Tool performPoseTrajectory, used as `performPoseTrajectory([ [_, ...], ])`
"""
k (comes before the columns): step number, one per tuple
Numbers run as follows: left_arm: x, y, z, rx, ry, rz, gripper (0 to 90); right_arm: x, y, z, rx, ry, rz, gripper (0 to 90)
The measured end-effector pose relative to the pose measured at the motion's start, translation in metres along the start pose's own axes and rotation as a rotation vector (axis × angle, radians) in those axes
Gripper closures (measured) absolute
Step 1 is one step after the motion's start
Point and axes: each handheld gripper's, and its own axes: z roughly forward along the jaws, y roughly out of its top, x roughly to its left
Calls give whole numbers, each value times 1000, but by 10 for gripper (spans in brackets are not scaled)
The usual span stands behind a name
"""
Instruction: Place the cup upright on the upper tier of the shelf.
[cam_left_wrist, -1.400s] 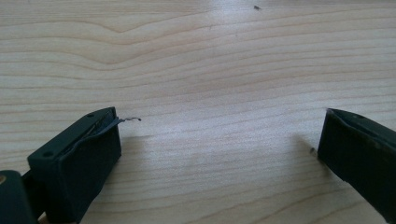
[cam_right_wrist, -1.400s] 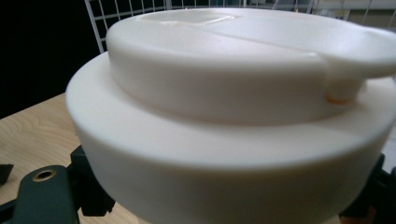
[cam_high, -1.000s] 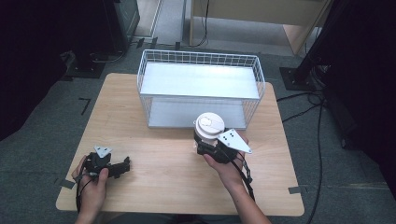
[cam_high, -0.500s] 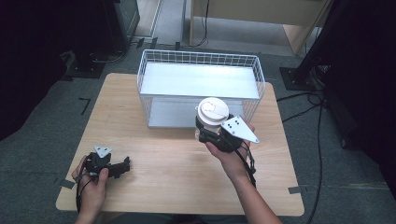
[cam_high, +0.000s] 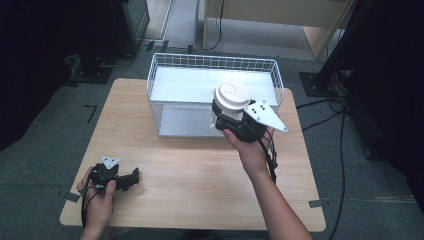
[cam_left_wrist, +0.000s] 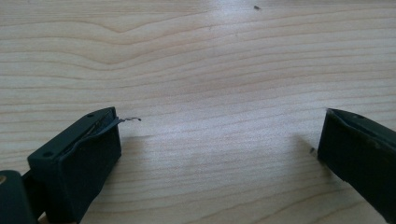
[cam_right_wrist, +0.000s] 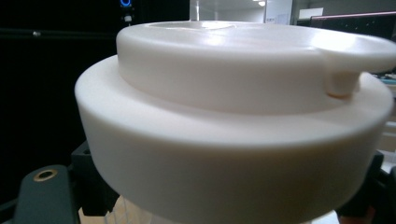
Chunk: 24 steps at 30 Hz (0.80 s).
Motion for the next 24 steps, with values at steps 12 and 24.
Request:
performPoseTrajectory([
  [12, 0, 0, 0, -1, 0, 0, 0, -11, 38, 30, -24, -31, -22, 162],
  [24, 0, 0, 0, -5, -4, -7, 0, -21, 37, 70, 3, -83, -17, 162],
])
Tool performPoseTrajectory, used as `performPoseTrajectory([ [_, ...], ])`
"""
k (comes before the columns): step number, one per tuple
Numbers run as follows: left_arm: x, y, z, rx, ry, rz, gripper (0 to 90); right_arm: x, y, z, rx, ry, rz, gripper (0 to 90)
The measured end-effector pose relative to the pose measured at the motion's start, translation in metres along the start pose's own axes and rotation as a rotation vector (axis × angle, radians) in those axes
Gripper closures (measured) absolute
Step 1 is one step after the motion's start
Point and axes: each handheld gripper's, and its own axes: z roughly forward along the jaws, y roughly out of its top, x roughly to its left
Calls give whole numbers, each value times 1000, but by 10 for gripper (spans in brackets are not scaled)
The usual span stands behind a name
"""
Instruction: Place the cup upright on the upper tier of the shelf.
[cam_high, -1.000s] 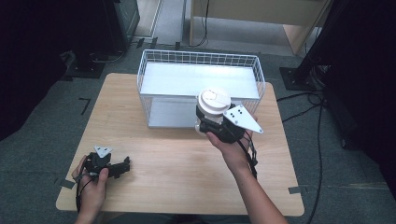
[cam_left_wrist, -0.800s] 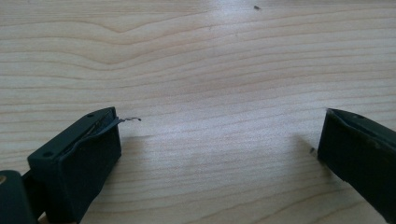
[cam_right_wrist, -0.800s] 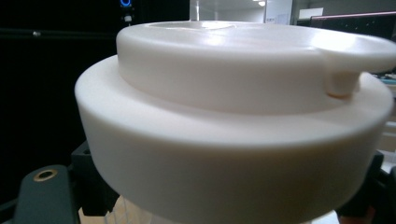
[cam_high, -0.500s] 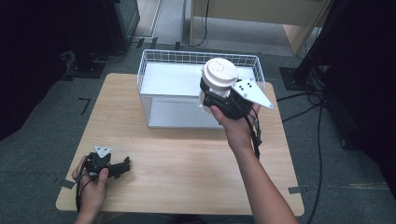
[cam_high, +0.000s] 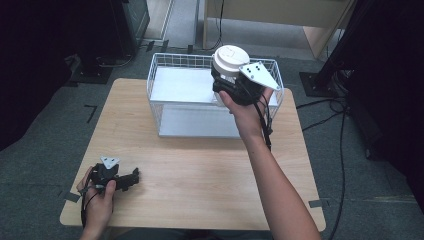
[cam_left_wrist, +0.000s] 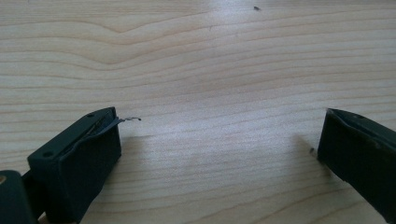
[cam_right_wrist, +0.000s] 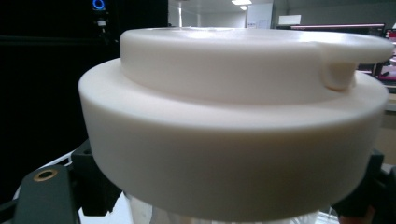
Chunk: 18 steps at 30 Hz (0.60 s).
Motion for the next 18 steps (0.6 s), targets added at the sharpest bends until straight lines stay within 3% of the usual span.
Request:
performPoseTrajectory([
  [6, 0, 0, 0, -1, 2, 2, 0, -12, -2, 26, 24, -59, 11, 162],
  [18, 0, 0, 0, 2, 2, 3, 0, -18, -2, 55, 46, -93, 11, 161],
])
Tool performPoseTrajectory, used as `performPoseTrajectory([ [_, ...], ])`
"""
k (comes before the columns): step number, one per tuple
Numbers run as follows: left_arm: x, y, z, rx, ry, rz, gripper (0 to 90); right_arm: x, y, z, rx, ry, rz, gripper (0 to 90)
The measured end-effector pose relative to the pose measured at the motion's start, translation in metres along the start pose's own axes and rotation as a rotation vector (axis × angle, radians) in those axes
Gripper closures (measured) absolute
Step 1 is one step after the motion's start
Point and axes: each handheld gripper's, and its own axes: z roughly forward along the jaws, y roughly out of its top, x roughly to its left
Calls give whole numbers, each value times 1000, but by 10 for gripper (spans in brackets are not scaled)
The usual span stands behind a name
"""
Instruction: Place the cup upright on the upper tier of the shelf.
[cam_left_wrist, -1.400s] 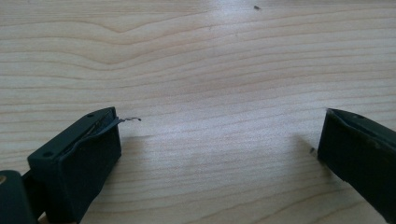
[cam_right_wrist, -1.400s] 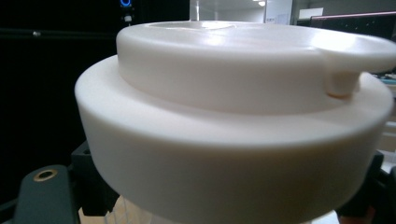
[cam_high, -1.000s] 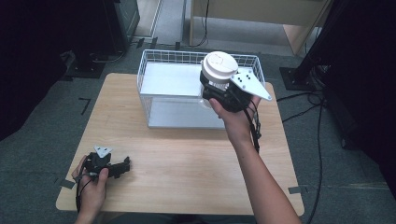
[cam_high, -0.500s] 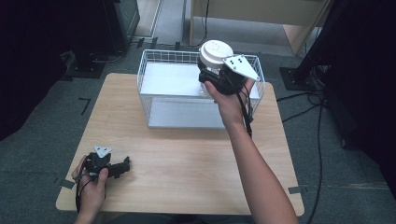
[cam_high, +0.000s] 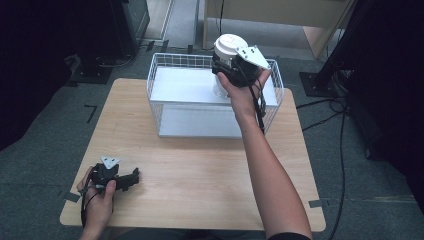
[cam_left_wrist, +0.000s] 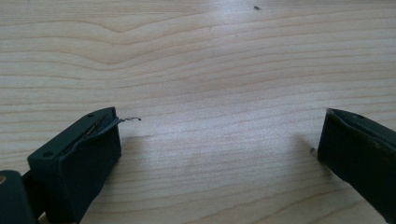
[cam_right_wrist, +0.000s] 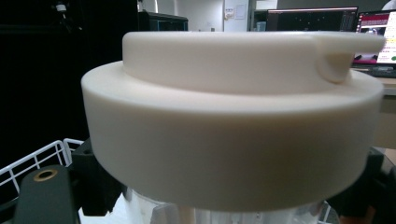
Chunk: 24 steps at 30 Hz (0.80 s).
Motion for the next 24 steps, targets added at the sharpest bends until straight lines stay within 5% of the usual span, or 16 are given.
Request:
performPoseTrajectory([
  [8, 0, 0, 0, 0, 0, 0, 0, 3, -4, 10, -26, 7, -13, 160],
  [14, 0, 0, 0, -2, -1, -1, 0, 3, -4, 10, 6, 2, 15, 148],
  [19, 0, 0, 0, -2, -1, -1, 0, -4, -6, 6, 16, 55, 32, 45],
  [24, 0, 0, 0, 0, 0, 0, 0, -10, -9, -2, 19, 54, 44, 31],
])
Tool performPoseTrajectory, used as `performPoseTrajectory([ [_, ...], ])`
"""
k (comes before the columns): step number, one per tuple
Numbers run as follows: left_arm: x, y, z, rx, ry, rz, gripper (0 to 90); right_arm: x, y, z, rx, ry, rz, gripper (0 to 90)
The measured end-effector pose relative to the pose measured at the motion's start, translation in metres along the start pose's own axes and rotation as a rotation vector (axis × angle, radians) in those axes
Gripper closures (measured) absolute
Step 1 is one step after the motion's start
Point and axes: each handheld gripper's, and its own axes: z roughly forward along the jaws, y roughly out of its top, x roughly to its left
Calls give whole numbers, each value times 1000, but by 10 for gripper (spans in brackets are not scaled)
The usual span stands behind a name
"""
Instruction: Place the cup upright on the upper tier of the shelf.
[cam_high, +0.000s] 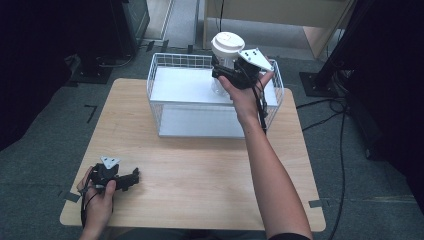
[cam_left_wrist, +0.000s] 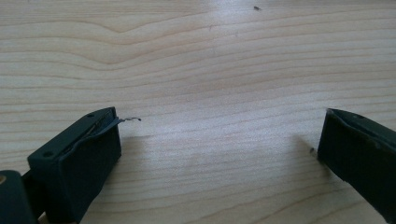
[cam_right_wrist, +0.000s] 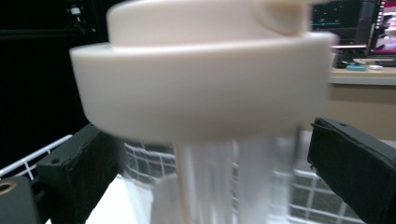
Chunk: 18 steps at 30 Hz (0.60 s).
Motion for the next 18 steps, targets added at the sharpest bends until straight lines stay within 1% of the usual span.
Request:
performPoseTrajectory([
  [1, 0, 0, 0, 1, 0, 1, 0, -2, -4, -5, 2, 7, -12, 30],
  [3, 0, 0, 0, 2, 1, 1, 0, -3, -5, -7, 4, 7, -17, 30],
  [6, 0, 0, 0, 2, 1, 1, 0, -5, -11, -17, 3, 34, -28, 30],
  [7, 0, 0, 0, 3, 1, 2, 0, -5, -11, -17, 3, 34, -28, 30],
  [11, 0, 0, 0, 3, 2, 5, 0, -7, -20, -29, 11, 52, -45, 31],
  [13, 0, 0, 0, 3, 2, 5, 0, -7, -22, -32, 10, 54, -44, 30],
  [18, 0, 0, 0, 3, 2, 4, 0, -10, -30, -46, 3, 72, -50, 30],
])
